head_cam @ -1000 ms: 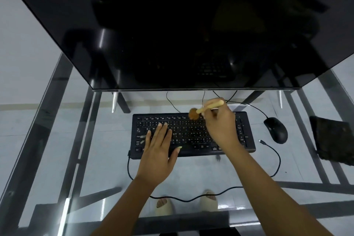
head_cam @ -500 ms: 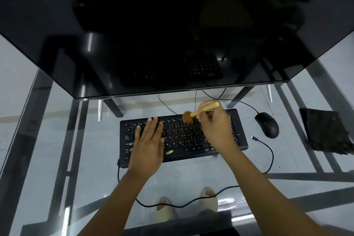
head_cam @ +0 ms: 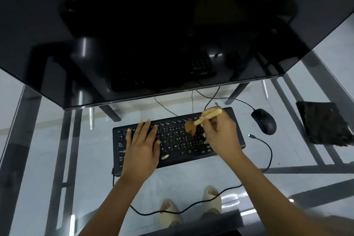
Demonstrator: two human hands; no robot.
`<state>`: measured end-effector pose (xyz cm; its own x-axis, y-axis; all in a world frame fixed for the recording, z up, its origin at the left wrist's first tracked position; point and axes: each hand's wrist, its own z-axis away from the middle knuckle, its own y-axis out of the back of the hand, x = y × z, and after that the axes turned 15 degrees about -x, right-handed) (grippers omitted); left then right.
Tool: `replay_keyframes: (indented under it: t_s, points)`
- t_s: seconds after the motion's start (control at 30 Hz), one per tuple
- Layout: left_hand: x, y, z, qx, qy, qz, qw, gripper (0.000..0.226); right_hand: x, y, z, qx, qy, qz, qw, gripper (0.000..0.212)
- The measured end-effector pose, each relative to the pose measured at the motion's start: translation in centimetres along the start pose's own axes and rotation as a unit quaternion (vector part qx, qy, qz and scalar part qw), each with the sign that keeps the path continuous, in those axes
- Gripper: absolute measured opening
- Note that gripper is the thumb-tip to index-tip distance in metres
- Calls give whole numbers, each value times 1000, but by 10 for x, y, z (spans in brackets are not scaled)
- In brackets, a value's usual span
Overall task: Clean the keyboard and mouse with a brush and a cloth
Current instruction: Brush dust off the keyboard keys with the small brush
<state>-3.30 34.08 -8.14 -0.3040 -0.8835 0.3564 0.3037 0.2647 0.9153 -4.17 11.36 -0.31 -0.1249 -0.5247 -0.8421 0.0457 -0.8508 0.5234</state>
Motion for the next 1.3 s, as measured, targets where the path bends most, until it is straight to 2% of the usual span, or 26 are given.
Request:
replay_keyframes:
  t_s: [0.03,0.1,0.13,0.17,0.27,0.3,0.37,0.4,0.43,0.47,0.53,0.57,0.6,0.63,0.67,0.77,0.8,0.9,0.97,1.0,1.03,1.1,1.13,1.17,1.27,1.3]
  points:
    - [1,1,-2,0,0,-1,1000,51,-1,4,1,-3,-3,-32,999,9]
    - [4,0,-6,-2,-7,-1,1000,52,0,6,2,-125,-44,-53,990,8]
    - [7,-1,-7,-3,-11,1,1000,53,0,6,5,-166,-42,-11,985,6]
    - [9,-1,-9,-5,-12,4,1000,53,0,5,6,-161,-26,22,986,5]
    - [18,-2,-13,-8,-21,6,1000,54,-2,10,2,-29,26,11,999,2]
    - [20,-3,-15,-10,-25,5,1000,53,-4,13,0,-37,23,-8,999,2]
    - [23,-4,-16,-11,-32,5,999,53,-7,16,-3,-155,-20,-23,987,2]
    - [24,-5,-17,-12,-34,3,999,53,-8,16,-3,-182,-24,7,983,2]
    - [25,-5,-16,-12,-34,2,999,53,-8,14,-6,-160,-13,32,987,3]
    - [27,-5,-16,-13,-36,2,999,54,-8,15,-9,-91,-2,46,995,5]
    - [35,-7,-16,-15,-46,9,999,55,-7,24,-14,5,-5,-2,1000,8]
    - [39,-8,-16,-19,-51,10,998,56,-9,29,-17,-8,-19,-31,999,8]
    - [43,-10,-16,-25,-57,8,998,57,-9,32,-19,-69,-37,-43,996,8]
    - [47,-12,-15,-31,-61,5,998,59,-9,34,-20,-126,-50,-28,990,8]
    - [51,-14,-14,-37,-63,3,997,60,-7,34,-20,-137,-50,2,989,9]
    - [65,-20,-12,-54,-67,-2,996,64,-1,42,-25,11,-35,33,999,10]
    - [71,-22,-11,-58,-70,-4,996,64,2,46,-26,10,-39,12,999,9]
    - [82,-30,-6,-68,-81,-11,994,64,3,48,-23,-122,-75,-9,990,9]
    - [87,-34,-4,-74,-74,-19,994,63,5,50,-23,-31,-55,45,997,10]
    - [88,-36,-3,-76,-68,-22,995,64,6,53,-23,31,-42,44,998,12]
    - [89,-37,-2,-77,-64,-23,995,64,10,57,-23,50,-36,22,998,12]
    - [88,-38,-2,-78,-64,-27,995,66,10,61,-24,-25,-61,-44,997,7]
    - [88,-38,-3,-79,-66,-31,994,67,12,61,-22,-74,-73,-43,994,5]
    - [87,-37,-3,-79,-66,-35,994,68,14,60,-21,-82,-66,-12,994,5]
    - [90,-34,-9,-69,-60,-34,995,68,21,68,-23,49,-32,25,998,6]
    - [91,-32,-12,-64,-58,-30,996,67,24,71,-24,45,-34,4,998,7]
